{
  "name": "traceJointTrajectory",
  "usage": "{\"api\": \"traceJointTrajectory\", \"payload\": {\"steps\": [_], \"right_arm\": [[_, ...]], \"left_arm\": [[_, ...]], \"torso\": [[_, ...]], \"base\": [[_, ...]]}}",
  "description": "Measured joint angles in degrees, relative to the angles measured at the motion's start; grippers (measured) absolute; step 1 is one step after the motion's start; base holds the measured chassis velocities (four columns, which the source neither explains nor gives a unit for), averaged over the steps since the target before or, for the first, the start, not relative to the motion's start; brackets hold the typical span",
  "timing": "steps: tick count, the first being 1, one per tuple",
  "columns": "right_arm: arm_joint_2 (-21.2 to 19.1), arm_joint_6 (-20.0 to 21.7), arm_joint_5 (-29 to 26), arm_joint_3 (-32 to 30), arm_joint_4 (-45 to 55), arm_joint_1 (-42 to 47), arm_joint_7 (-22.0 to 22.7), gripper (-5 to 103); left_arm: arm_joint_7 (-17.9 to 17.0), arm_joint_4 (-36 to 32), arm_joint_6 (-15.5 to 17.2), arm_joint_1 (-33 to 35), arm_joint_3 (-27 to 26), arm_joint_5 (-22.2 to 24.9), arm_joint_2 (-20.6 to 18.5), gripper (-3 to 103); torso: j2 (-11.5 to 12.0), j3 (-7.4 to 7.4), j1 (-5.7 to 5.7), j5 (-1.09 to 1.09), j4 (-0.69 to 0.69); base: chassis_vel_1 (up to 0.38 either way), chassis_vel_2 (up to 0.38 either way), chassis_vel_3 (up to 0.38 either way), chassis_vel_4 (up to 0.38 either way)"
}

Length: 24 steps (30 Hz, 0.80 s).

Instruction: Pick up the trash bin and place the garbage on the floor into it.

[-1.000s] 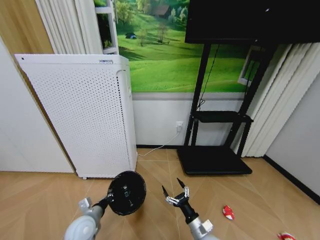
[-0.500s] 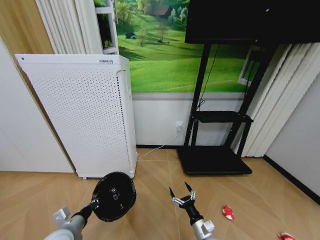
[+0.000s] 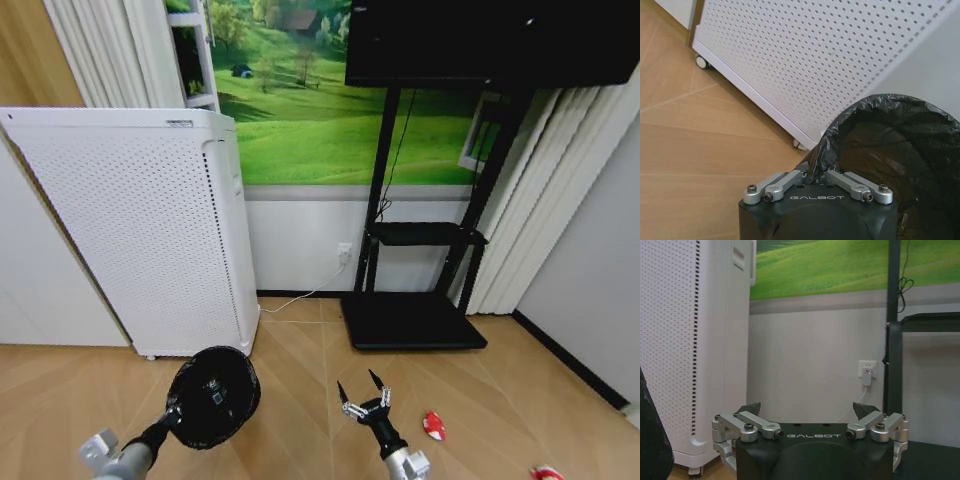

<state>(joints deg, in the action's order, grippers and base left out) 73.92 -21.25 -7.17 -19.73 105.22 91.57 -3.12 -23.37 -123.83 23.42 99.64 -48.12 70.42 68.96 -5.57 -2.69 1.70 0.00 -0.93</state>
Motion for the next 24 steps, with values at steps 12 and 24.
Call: {"api": "traceJointTrajectory", "payload": {"steps": [12, 24], "right_arm": [[-0.6, 14.4, 0.5, -0.2, -12.3, -7.3, 10.2, 100], [-1.4, 19.5, -1.4, -1.8, -30.0, -17.1, 6.9, 100]], "left_arm": [[0.1, 0.4, -0.3, 0.2, -2.1, 2.0, -0.7, 3], [0.1, 1.3, -0.4, 0.2, -3.1, 3.1, -1.5, 3]], "torso": [[0.0, 0.00, 0.00, 0.01, 0.02], [0.0, -0.01, 0.00, 0.01, 0.01]], "base": [[-0.031, -0.050, 0.040, 0.032], [0.003, 0.004, -0.003, -0.005]]}}
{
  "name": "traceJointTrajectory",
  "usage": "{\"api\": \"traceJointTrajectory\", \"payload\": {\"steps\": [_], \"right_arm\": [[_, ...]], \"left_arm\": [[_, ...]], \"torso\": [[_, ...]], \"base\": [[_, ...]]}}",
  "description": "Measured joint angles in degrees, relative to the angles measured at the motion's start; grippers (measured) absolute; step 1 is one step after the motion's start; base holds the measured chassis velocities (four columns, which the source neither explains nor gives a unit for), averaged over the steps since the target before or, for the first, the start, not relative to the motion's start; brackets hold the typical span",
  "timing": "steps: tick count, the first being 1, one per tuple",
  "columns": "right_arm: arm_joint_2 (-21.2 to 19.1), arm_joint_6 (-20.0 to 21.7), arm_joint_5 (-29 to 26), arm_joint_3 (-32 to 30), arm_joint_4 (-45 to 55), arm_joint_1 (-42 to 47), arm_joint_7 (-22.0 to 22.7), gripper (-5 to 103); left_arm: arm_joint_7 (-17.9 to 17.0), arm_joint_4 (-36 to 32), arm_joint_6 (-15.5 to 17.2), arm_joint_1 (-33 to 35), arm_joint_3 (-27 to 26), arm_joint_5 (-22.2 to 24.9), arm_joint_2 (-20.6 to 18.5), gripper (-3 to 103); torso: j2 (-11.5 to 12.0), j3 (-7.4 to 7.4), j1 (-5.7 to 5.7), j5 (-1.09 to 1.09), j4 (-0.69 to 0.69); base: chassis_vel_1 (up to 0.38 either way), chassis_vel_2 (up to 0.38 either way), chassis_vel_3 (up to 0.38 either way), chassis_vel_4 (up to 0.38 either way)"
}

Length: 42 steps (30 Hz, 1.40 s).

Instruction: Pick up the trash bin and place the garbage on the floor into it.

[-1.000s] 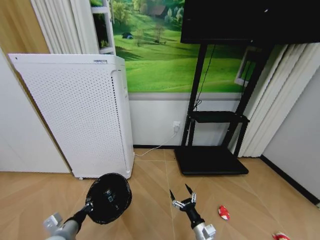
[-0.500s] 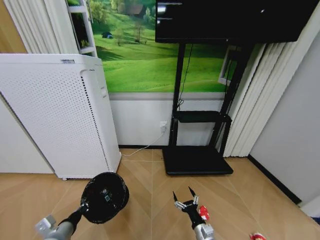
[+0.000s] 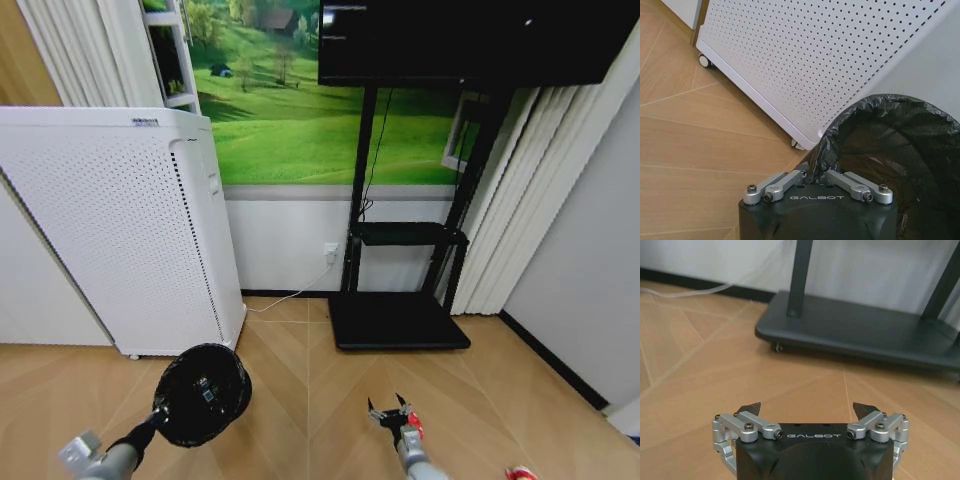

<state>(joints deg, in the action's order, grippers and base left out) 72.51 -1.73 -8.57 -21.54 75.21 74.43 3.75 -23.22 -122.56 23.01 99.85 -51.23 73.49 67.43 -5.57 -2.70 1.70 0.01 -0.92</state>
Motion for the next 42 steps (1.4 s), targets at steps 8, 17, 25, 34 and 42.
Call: {"api": "traceJointTrajectory", "payload": {"steps": [8, 17, 25, 34, 42], "right_arm": [[0.1, 2.1, 0.1, -0.4, -9.2, -5.9, 0.6, 100], [-1.1, 4.5, -1.7, -2.0, -11.9, -5.6, 1.4, 100], [-0.9, 4.5, -1.8, -2.0, -13.2, -5.0, 1.3, 100], [0.4, 4.2, -1.5, -1.5, -18.8, -8.2, 3.6, 90], [-0.6, 4.1, -3.0, -1.7, -20.2, -8.8, 4.7, 69]], "left_arm": [[0.1, 1.0, -0.2, -1.0, 0.0, 0.4, -0.1, 3], [0.2, 1.8, -0.3, -2.0, 0.2, 0.6, -0.4, 3], [0.1, 2.2, -0.4, -2.9, 0.7, 0.7, -0.8, 3], [0.2, 2.4, -0.6, -2.9, 0.9, 0.7, -1.0, 3], [0.2, 2.6, -0.7, -3.7, 1.1, 0.9, -1.1, 3]], "torso": [[0.0, 0.00, 0.00, -0.01, 0.01], [0.0, 0.00, 0.00, -0.01, 0.01], [0.0, 0.00, 0.00, -0.01, -0.01], [0.0, 0.00, 0.00, -0.01, 0.02], [0.0, 0.01, 0.00, 0.00, 0.01]], "base": [[0.000, 0.000, 0.000, 0.000], [0.000, 0.000, 0.000, 0.000], [0.000, 0.000, 0.000, 0.000], [0.000, 0.000, 0.000, 0.000], [0.000, 0.000, 0.000, 0.000]]}}
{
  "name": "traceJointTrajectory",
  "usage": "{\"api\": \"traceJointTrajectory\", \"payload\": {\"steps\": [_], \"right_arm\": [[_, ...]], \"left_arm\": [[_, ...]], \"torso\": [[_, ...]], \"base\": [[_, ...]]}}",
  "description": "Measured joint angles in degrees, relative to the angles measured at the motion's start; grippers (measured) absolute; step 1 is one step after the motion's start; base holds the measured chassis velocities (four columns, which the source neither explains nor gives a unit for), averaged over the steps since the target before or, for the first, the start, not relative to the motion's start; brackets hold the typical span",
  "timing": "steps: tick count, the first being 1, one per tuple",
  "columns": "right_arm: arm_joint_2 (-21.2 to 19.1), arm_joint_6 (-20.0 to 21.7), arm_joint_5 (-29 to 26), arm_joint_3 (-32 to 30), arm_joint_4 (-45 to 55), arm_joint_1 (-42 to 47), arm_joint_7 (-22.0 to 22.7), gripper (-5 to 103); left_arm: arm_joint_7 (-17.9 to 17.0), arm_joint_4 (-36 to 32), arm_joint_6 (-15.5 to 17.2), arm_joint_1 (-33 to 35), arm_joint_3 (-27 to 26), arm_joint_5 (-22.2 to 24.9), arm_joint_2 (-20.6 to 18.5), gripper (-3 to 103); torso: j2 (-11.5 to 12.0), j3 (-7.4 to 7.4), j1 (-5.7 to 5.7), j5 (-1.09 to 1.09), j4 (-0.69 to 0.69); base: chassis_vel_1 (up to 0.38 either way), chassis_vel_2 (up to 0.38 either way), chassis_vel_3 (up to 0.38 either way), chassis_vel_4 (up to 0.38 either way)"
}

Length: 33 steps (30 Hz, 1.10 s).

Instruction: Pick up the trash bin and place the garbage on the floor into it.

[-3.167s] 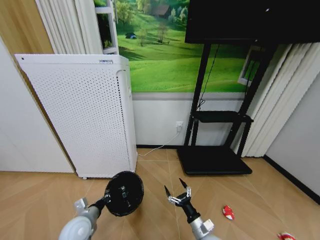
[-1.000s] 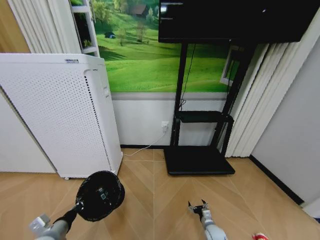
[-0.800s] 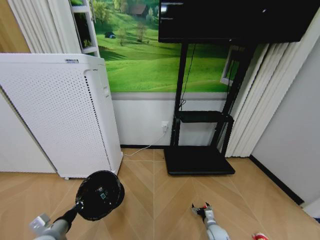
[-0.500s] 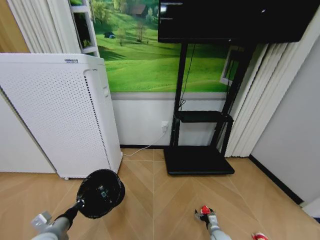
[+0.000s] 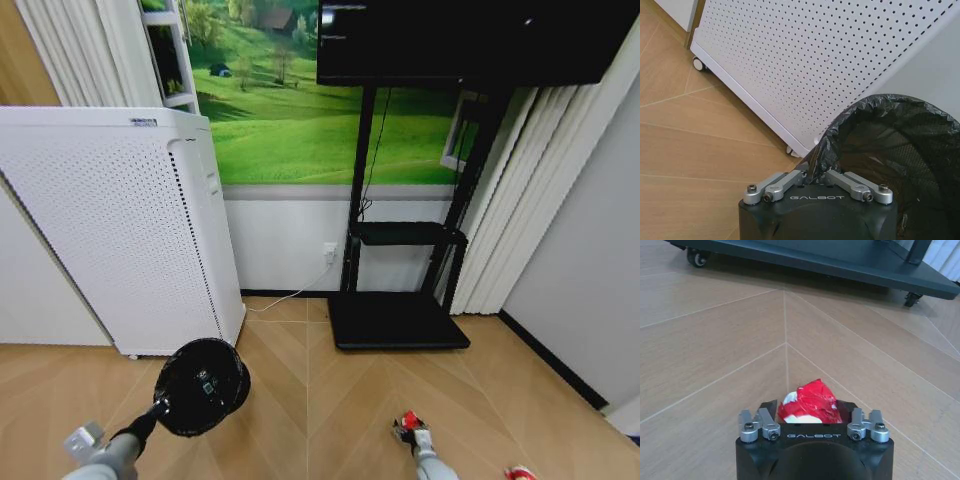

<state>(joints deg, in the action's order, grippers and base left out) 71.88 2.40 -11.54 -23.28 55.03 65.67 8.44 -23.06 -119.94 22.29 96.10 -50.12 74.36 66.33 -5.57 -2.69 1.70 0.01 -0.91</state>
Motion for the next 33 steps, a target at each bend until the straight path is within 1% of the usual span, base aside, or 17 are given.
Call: {"api": "traceJointTrajectory", "payload": {"steps": [1, 3, 5, 6, 8, 9, 11, 16, 22, 23, 25, 27, 29, 30, 31, 32, 33], "right_arm": [[0.0, 0.0, 0.0, 0.0, 0.0, 0.0, 0.0, 69], [-0.2, -0.1, -0.3, -0.2, 0.2, 0.5, 0.1, 57], [-0.3, -0.2, -0.4, -0.2, 0.3, 0.6, 0.2, 57], [-0.3, -0.3, -0.4, -0.4, 0.4, 0.7, 0.3, 47], [-0.3, -0.4, -0.4, -0.4, 0.4, 0.8, 0.3, 47], [-0.1, -0.5, -0.4, -0.4, 0.5, 0.9, 0.5, 40], [-0.1, -0.6, -0.4, -0.4, 0.6, 0.9, 0.6, 40], [-0.1, -0.7, -0.8, -0.3, 1.3, 1.0, 1.0, 29], [-1.4, -1.3, -1.3, -0.7, 4.6, 3.3, 1.0, 28], [-1.9, -1.4, -1.6, -1.1, 6.1, 4.1, 1.0, 28], [-3.1, -1.6, -2.4, -2.2, 10.7, 6.3, 0.9, 28], [-3.4, -1.9, -2.5, -2.6, 12.2, 7.0, 0.8, 28], [-4.5, -2.9, -3.1, -3.7, 17.4, 9.2, 0.2, 28], [-4.5, -2.9, -3.1, -3.7, 17.4, 9.2, 0.2, 28], [-5.0, -4.1, -3.7, -3.9, 19.7, 10.0, -0.3, 28], [-5.4, -6.8, -4.0, -3.6, 22.6, 10.8, -0.8, 27], [-5.4, -6.8, -4.0, -3.6, 22.6, 10.8, -0.8, 27]], "left_arm": [[0.0, 0.0, 0.0, 0.0, 0.0, 0.0, 0.0, 3], [-0.1, 0.0, -0.1, -0.4, 0.1, 0.2, -0.1, 3], [-0.2, 0.0, -0.1, -0.5, 0.1, 0.2, -0.2, 3], [-0.2, 0.0, -0.1, -0.7, 0.1, 0.3, -0.2, 3], [-0.2, 0.1, -0.2, -0.8, 0.2, 0.3, -0.2, 3], [-0.3, 0.1, -0.2, -0.8, 0.2, 0.3, -0.2, 3], [-0.3, 0.1, -0.2, -0.8, 0.2, 0.3, -0.2, 3], [-0.3, 0.3, -0.3, -1.1, 0.4, 0.2, -0.2, 3], [-0.2, 1.0, -0.3, -1.7, 0.9, 0.2, -0.7, 3], [-0.2, 1.2, -0.3, -1.9, 1.1, 0.2, -0.9, 3], [-0.2, 1.8, -0.3, -2.7, 1.8, 0.1, -1.5, 3], [-0.2, 2.0, -0.3, -3.1, 2.3, 0.1, -1.8, 3], [-0.1, 3.0, -0.3, -4.4, 3.9, -0.1, -2.7, 3], [-0.1, 3.0, -0.3, -4.4, 3.9, -0.1, -2.7, 3], [0.1, 3.6, -0.3, -5.1, 4.8, -0.1, -3.1, 3], [1.3, 4.7, -0.2, -6.0, 5.9, 0.0, -3.7, 3], [1.3, 4.7, -0.2, -6.0, 5.9, 0.0, -3.7, 3]], "torso": [[0.0, 0.00, 0.00, 0.00, 0.00], [0.0, 0.00, 0.00, 0.00, 0.00], [0.0, 0.00, 0.00, 0.00, -0.01], [0.0, 0.00, 0.00, 0.02, -0.01], [0.0, 0.00, 0.00, 0.03, -0.01], [0.0, 0.00, 0.00, 0.02, -0.01], [0.0, 0.00, -0.01, 0.01, -0.01], [0.0, 0.00, 0.00, -0.03, 0.00], [0.0, 0.00, 0.00, -0.05, 0.00], [0.0, 0.00, 0.00, -0.02, 0.00], [0.0, 0.00, 0.00, -0.04, 0.00], [0.0, 0.00, 0.00, -0.03, 0.00], [0.0, 0.00, 0.00, -0.01, 0.00], [0.0, 0.00, 0.00, -0.01, 0.00], [0.0, 0.00, 0.00, -0.01, -0.02], [0.0, 0.00, 0.00, 0.01, -0.02], [0.0, 0.00, 0.00, 0.01, -0.02]], "base": [[0.000, 0.000, 0.000, 0.000], [0.000, 0.000, 0.000, 0.000], [0.000, 0.000, 0.000, 0.000], [0.000, 0.000, 0.000, 0.000], [0.000, 0.000, 0.000, 0.000], [0.000, 0.000, 0.000, 0.000], [0.000, 0.000, 0.000, 0.000], [0.000, 0.000, 0.000, 0.000], [0.000, 0.000, 0.000, 0.000], [0.000, 0.000, 0.000, 0.000], [0.000, 0.000, 0.000, 0.000], [0.000, 0.000, 0.000, 0.000], [0.000, 0.000, 0.000, 0.000], [0.000, 0.000, 0.000, 0.000], [0.000, 0.000, 0.000, 0.000], [0.000, 0.000, 0.000, 0.000], [0.000, 0.000, 0.000, 0.000]]}}
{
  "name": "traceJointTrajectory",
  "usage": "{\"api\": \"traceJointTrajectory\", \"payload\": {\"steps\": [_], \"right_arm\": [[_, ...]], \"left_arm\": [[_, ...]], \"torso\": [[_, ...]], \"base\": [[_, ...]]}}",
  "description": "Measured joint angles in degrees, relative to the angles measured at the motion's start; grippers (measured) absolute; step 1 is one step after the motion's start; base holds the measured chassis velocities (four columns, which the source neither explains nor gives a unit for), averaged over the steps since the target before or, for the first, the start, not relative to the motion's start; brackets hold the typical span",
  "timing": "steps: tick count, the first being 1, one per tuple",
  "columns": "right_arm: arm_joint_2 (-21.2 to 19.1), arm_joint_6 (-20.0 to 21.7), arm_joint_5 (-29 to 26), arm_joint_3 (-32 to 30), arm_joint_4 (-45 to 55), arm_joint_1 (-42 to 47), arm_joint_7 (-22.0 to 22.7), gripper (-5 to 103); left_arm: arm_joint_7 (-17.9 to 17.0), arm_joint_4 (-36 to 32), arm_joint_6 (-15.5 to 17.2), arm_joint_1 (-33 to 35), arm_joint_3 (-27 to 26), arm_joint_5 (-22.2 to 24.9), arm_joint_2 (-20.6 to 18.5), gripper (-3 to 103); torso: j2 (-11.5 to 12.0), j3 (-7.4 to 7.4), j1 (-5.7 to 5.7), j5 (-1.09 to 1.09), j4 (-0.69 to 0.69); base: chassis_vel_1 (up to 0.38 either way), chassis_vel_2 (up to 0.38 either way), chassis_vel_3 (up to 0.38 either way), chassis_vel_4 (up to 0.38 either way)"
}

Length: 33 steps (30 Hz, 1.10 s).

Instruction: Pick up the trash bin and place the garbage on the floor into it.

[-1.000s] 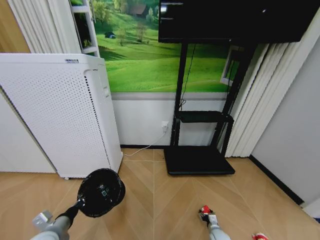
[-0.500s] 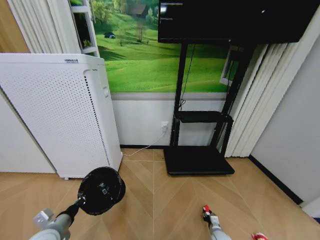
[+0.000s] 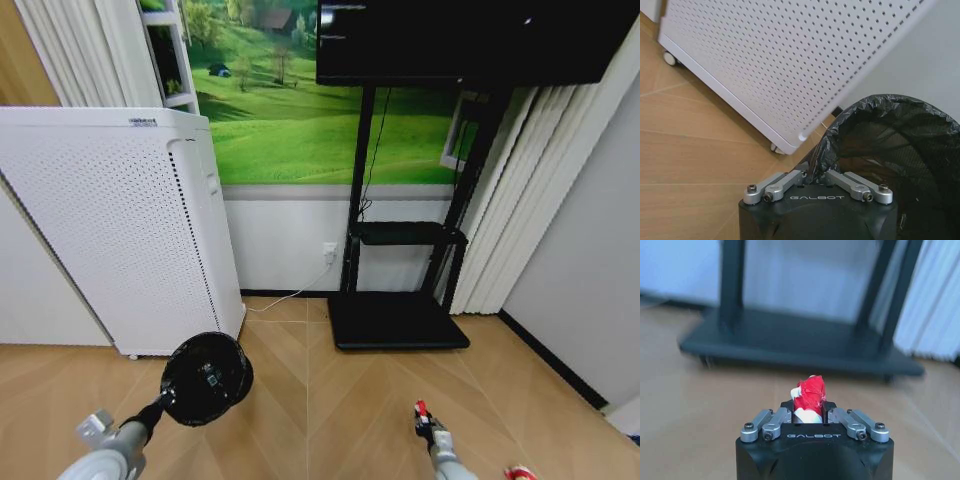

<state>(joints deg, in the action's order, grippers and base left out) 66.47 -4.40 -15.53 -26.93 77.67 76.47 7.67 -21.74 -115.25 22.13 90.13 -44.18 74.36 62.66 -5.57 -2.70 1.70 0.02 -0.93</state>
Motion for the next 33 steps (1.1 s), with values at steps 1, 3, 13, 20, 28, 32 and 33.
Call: {"api": "traceJointTrajectory", "payload": {"steps": [1, 3, 13, 20, 28, 32, 33], "right_arm": [[-0.2, -2.7, 0.3, 0.6, 2.7, 0.4, -0.5, 27], [-0.6, -4.0, 0.3, 1.2, 5.8, 0.9, -1.2, 27], [-5.2, -7.3, -4.6, 4.4, 27.3, 7.8, -7.9, 27], [-7.4, -7.9, -5.5, 5.5, 35.7, 12.2, -9.9, 27], [-10.1, -12.7, -2.0, 10.1, 45.7, 19.3, -16.1, 27], [-10.6, -13.1, -3.0, 10.9, 46.6, 18.3, -17.1, 27], [-11.2, -13.1, -4.0, 11.1, 47.1, 17.6, -17.7, 27]], "left_arm": [[1.3, 0.9, 0.2, -0.5, 1.0, 0.0, -0.4, 3], [2.0, 1.6, 0.4, -1.2, 2.3, -0.1, -0.8, 3], [4.6, 8.4, -1.5, -11.0, 17.8, -8.2, -5.3, 3], [7.0, 8.6, -2.1, -14.4, 21.8, -9.8, -8.0, 3], [-3.5, 1.6, 3.1, -18.8, 27.3, 8.0, -10.4, 3], [-9.2, -0.7, 6.1, -17.7, 26.8, 13.3, -10.4, 2], [-11.1, -1.2, 7.0, -17.0, 26.5, 14.1, -10.6, 2]], "torso": [[0.0, 0.00, 0.00, -0.02, 0.01], [0.0, 0.00, 0.00, -0.04, 0.04], [0.0, 0.00, 0.00, 0.00, 0.02], [0.0, 0.00, 0.00, -0.02, 0.02], [0.0, 0.00, 0.00, -0.02, 0.00], [0.0, 0.01, 0.00, -0.03, 0.01], [0.0, 0.01, 0.00, -0.01, 0.02]], "base": [[0.000, 0.000, 0.000, 0.000], [0.000, 0.000, 0.000, 0.000], [0.000, 0.000, 0.000, 0.000], [0.000, 0.000, 0.000, 0.000], [0.000, 0.000, 0.000, 0.000], [0.000, 0.000, 0.000, 0.000], [0.000, 0.000, 0.000, 0.000]]}}
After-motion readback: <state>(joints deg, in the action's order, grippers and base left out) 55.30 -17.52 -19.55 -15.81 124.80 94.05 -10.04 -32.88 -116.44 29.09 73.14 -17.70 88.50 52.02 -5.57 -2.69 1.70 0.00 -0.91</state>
